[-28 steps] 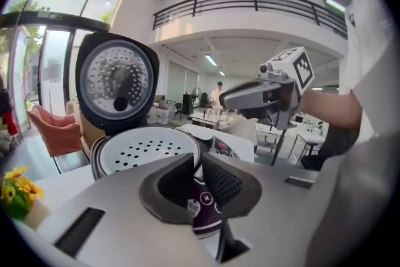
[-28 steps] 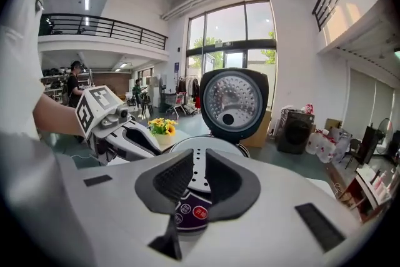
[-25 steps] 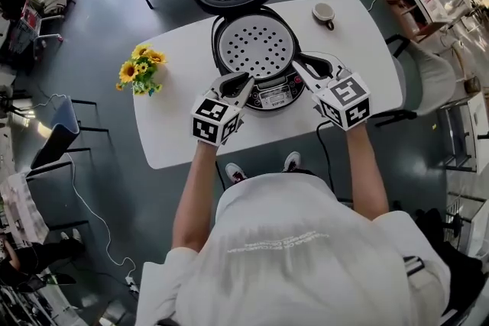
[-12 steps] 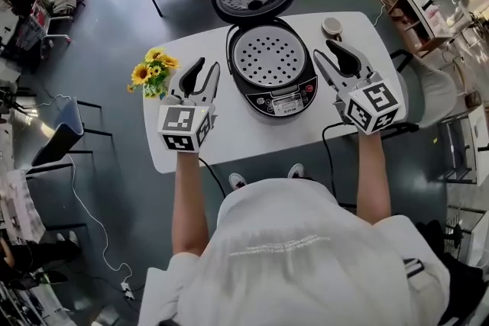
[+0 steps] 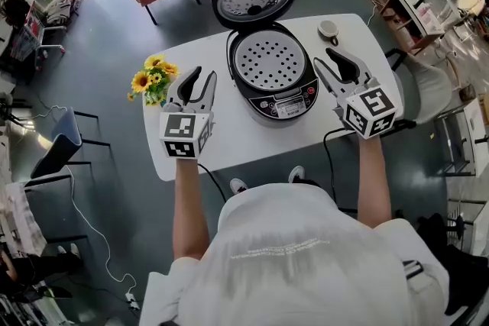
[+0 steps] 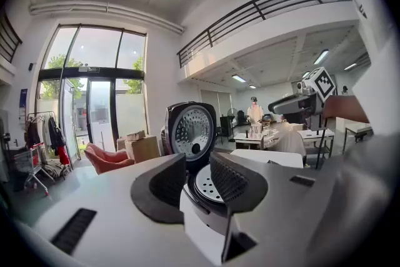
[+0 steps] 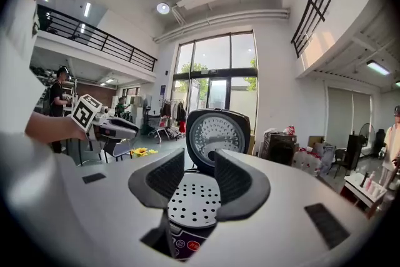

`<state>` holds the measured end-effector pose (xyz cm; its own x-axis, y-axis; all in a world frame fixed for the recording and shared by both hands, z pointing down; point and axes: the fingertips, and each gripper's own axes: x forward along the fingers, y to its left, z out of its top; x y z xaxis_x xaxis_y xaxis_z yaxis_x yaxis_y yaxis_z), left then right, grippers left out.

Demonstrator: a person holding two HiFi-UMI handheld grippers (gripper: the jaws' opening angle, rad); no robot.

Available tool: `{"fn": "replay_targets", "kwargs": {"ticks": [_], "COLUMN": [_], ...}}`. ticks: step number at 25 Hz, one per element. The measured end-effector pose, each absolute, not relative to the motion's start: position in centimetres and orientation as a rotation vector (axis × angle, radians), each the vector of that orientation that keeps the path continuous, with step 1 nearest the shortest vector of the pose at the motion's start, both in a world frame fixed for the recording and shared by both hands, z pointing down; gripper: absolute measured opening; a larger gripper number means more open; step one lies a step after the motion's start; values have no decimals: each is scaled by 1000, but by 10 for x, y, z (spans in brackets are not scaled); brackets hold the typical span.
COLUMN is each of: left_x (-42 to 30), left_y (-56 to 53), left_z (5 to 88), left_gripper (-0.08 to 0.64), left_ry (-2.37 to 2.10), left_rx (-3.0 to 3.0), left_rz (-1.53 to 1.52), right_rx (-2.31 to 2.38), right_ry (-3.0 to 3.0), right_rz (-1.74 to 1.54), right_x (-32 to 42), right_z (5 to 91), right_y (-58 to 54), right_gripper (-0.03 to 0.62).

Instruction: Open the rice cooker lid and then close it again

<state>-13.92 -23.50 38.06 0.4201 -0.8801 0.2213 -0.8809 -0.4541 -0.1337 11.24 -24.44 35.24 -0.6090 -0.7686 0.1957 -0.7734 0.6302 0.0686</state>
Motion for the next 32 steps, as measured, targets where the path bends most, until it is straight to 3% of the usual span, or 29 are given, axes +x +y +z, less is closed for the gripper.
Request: {"fn": "replay_targets", "kwargs": {"ticks": [19,28,32], "left_x": [-142,-133,-112], "left_y": [-239,-303,-337], "left_z": [376,323,302], "left_gripper": [135,135,137], "left_ry": [-1422,-1361,-1352], "left_rx": [2802,2964,3073], "left_rz": [442,509,684], "right_rx": [1239,1258,1213], "right_ry": [-2553,-2577,-2598], "right_rz": [-23,-11,-34], "right_x": [62,57,66], "right_z": [346,340,340], "right_y": [-237,-247,-269], "right_gripper": [163,163,163]}}
